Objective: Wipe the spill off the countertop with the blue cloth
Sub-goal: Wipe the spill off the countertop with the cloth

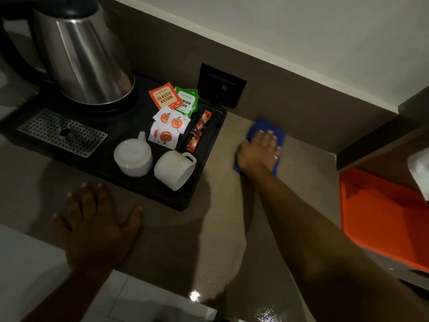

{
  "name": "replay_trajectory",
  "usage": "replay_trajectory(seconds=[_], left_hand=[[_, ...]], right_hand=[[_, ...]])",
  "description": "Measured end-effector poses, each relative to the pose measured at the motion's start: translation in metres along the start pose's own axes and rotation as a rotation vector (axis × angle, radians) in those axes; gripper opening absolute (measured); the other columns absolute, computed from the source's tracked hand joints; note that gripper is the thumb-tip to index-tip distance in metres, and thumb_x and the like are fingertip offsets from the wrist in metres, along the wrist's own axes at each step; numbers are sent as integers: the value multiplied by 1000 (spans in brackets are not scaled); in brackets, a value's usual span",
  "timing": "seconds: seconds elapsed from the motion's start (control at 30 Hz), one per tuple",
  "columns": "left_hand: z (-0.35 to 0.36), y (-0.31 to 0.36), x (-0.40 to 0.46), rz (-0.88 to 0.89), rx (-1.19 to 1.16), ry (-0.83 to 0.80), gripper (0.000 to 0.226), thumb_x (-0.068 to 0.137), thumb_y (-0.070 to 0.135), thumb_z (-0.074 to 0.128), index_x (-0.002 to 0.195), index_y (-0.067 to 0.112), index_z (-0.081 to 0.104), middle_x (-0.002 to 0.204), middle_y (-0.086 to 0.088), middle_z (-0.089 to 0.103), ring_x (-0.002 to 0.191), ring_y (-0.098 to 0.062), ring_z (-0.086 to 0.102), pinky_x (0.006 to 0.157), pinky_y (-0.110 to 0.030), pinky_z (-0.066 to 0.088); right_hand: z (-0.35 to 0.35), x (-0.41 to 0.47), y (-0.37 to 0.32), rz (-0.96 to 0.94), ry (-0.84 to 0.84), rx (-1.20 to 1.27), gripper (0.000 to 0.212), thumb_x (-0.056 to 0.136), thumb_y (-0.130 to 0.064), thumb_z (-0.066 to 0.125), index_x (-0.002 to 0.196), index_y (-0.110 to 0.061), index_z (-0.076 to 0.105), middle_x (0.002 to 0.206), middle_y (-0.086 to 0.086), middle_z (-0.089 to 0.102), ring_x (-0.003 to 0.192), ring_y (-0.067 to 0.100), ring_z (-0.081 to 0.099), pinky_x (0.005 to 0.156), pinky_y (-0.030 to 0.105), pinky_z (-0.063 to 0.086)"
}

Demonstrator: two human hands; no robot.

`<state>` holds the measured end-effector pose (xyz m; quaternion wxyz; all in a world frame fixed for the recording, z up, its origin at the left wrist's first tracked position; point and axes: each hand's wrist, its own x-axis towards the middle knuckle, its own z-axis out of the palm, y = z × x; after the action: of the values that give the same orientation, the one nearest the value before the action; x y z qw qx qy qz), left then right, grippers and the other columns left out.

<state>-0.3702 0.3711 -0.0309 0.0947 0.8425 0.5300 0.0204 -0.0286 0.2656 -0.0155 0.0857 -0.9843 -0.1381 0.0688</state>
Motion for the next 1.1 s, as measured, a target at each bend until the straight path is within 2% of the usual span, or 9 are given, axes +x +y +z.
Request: replay_trajectory(seconds=[0.1,0.2,0.27,0.37,0.5,0.73,0.9,1.0,1.1], left_hand=[[0,0,-2,11,1,10,99,79,75,29,151,7,30,159,-25,27,147,-46,20,113,-68,15],[1,-1,0,6,-19,-5,100,77,77,29,151,9,28,159,-24,25,147,-47,17,113,-70,16],[1,-2,1,0,-13,-20,101,77,79,28,152,10,26,161,-23,22,148,-45,15,115,-69,14],[-2,-2,1,-1,4,-33,102,78,79,26,153,10,22,162,-22,19,149,-44,12,116,-67,10],[-10,3,-2,8,-1,-40,100,80,74,31,154,7,20,163,-23,16,150,-44,11,117,-66,8],[-15,5,-6,15,-47,-45,101,80,73,30,155,7,19,165,-21,12,151,-41,4,118,-64,3],[-16,3,-7,28,-48,-39,101,80,74,30,153,5,24,164,-23,14,151,-43,6,117,-66,4],[-15,0,-6,44,-47,-33,101,80,74,31,152,4,26,162,-25,17,150,-45,9,116,-67,4],[-10,-2,-4,61,-48,-18,101,81,75,32,152,4,26,162,-25,17,149,-46,10,115,-67,4]], right_hand=[[4,-11,-12,-374,-54,-46,65,96,-45,24,152,-14,13,162,10,8,148,29,5,117,47,3],[-15,7,40,-627,-138,-73,65,96,-50,29,152,-19,15,161,6,12,148,26,9,118,44,7],[-24,18,90,-547,-97,-54,63,97,-44,36,151,-16,20,161,9,16,148,28,12,120,44,9],[-28,15,141,-243,22,-45,60,99,-40,35,150,-11,23,159,15,18,146,33,16,119,48,14],[-20,-13,101,48,42,-32,64,97,-41,28,151,-8,18,161,15,13,147,34,10,118,52,10],[17,-171,5,-383,-50,-49,63,97,-42,27,152,-14,13,162,9,7,149,27,3,120,47,3],[1,-226,86,-680,-134,-64,61,97,-50,27,152,-28,14,162,-3,9,149,16,1,120,44,6],[-15,-240,167,-403,-58,4,60,98,-46,30,152,-25,15,161,-1,10,149,16,3,120,47,11],[-13,-258,185,7,51,42,61,97,-39,31,151,-12,20,160,12,17,148,29,11,119,50,14]])
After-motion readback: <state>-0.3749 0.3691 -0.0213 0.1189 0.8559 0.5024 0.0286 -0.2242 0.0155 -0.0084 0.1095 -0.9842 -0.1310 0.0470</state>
